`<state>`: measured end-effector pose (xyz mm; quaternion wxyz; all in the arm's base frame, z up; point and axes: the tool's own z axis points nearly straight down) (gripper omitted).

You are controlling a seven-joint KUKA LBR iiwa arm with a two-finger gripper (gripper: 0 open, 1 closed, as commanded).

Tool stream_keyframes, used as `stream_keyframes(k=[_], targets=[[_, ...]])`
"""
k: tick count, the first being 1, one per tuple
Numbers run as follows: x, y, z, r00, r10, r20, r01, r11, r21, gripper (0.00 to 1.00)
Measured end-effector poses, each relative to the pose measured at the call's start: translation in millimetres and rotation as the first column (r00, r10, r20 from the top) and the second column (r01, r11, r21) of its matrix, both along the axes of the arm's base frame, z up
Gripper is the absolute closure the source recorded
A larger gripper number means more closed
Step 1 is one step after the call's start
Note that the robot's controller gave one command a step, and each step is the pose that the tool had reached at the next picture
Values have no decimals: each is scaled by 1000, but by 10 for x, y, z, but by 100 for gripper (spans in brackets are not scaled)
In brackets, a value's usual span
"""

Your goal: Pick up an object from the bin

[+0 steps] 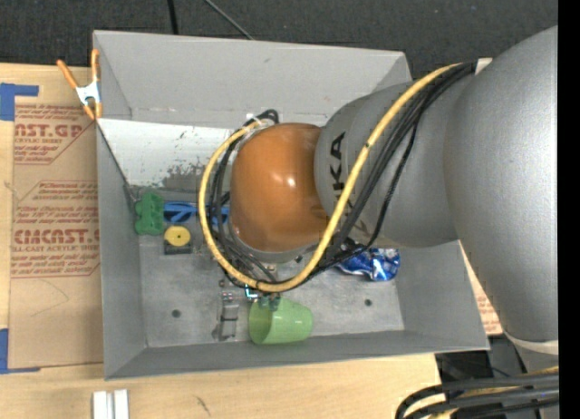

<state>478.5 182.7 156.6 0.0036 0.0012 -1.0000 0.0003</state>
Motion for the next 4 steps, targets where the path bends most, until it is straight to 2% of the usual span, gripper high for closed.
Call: stream_keyframes(k=[1, 2, 3, 4], targets=[[146, -684, -876, 999, -52, 1, 52, 999, -3, 0], [96, -1369, -694, 978, 207, 8, -207, 978, -1, 0], [96, -1346, -693, 978, 210, 10, -210, 978, 2, 100], [269, -1305, 157, 974, 225, 16, -225, 974, 0, 100]])
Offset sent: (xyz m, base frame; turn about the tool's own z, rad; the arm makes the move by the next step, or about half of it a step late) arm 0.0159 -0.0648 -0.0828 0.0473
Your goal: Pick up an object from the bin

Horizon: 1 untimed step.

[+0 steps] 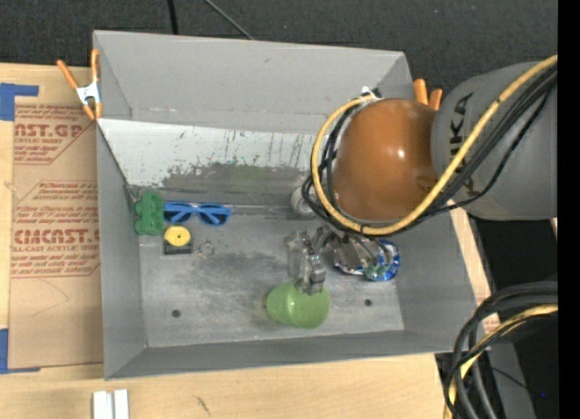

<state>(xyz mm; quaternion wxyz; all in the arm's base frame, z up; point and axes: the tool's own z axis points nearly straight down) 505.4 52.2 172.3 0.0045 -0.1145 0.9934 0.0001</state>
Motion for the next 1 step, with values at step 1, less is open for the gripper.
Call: stream_keyframes(k=[1], targets=[[-67, -29, 382, 994, -111, -5, 111, 994, 1, 100]])
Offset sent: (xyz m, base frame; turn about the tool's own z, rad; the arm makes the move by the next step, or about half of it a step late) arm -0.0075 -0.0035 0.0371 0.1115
